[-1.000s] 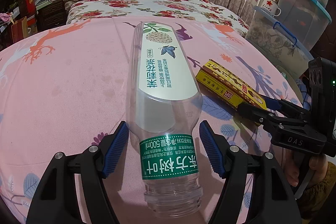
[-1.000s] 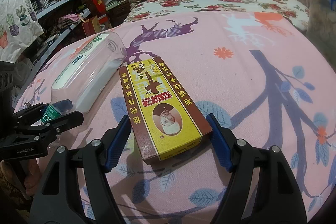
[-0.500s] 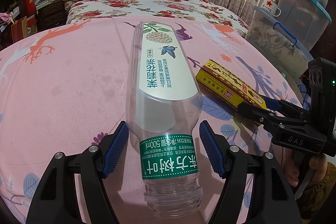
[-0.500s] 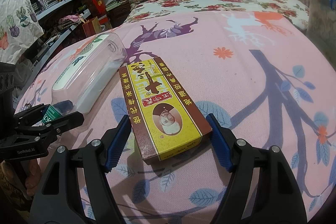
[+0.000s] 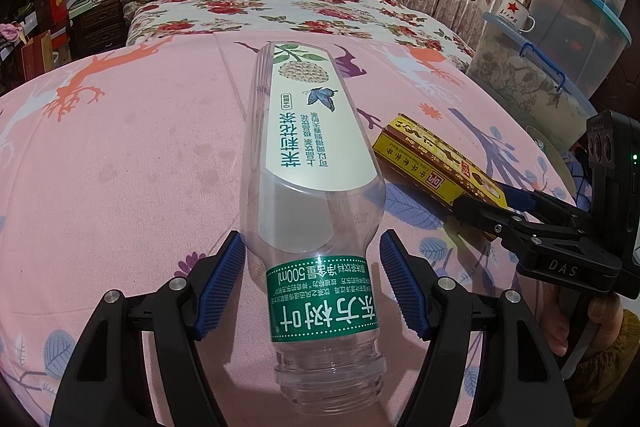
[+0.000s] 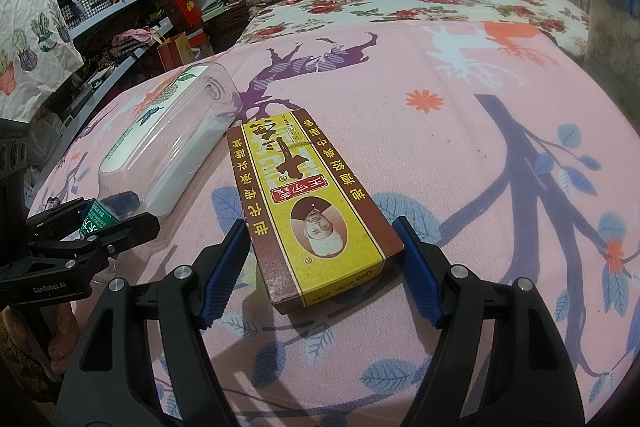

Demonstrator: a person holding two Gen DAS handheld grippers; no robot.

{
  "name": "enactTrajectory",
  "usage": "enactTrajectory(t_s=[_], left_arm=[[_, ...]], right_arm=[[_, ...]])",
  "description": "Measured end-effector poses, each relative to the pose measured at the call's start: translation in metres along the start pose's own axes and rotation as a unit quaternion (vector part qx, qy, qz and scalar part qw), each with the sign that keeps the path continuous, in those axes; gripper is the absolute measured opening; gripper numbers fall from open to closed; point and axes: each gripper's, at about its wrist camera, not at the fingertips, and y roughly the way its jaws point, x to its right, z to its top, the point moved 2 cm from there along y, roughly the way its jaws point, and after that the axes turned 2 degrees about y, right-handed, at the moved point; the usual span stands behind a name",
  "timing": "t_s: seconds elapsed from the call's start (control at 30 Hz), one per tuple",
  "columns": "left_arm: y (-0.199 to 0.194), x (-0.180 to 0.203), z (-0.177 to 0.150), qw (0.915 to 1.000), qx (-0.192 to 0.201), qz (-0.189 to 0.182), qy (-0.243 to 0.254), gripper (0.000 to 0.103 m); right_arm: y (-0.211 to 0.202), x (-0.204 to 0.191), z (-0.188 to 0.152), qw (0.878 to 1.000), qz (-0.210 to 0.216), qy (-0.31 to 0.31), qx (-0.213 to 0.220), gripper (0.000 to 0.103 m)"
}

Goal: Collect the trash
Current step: 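Close left gripper on the water bottle while right closes on the yellow box, then lift the bottle and box and carry both to the beige bin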

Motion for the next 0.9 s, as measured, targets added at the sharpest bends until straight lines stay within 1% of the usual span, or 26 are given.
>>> enactTrajectory(t_s=[0.43, 0.5, 0.53, 0.57, 0.73, 0.83, 0.9], left_arm=[[0.000, -0.001, 0.000, 1.0000, 0.000, 0.001, 0.000, 0.066], [0.000, 0.000, 0.001, 1.0000, 0.001, 0.003, 0.001, 0.065], [0.000, 0.000, 0.001, 1.0000, 0.001, 0.005, 0.000, 0.059], [-0.001, 0.000, 0.001, 1.0000, 0.003, 0.004, -0.003, 0.059], [-0.004, -0.008, 0.003, 0.9993, 0.007, -0.027, -0.024, 0.058], [-0.008, -0.012, 0.004, 0.9980, 0.013, -0.049, -0.037, 0.058], [-0.009, -0.010, 0.007, 0.9964, 0.009, -0.069, -0.048, 0.058]], right_arm=[[0.000, 0.001, 0.000, 1.000, 0.001, 0.001, 0.000, 0.073], [0.000, 0.001, 0.000, 1.000, 0.002, 0.003, 0.002, 0.071], [-0.001, 0.001, 0.000, 1.000, 0.002, 0.006, 0.005, 0.071], [-0.002, 0.002, 0.001, 1.000, 0.000, 0.010, 0.008, 0.071], [-0.012, 0.006, 0.001, 0.999, -0.003, 0.034, 0.040, 0.070], [-0.018, 0.014, 0.000, 0.998, 0.014, 0.053, 0.041, 0.070], [-0.022, 0.019, 0.001, 0.997, 0.016, 0.061, 0.045, 0.070]])
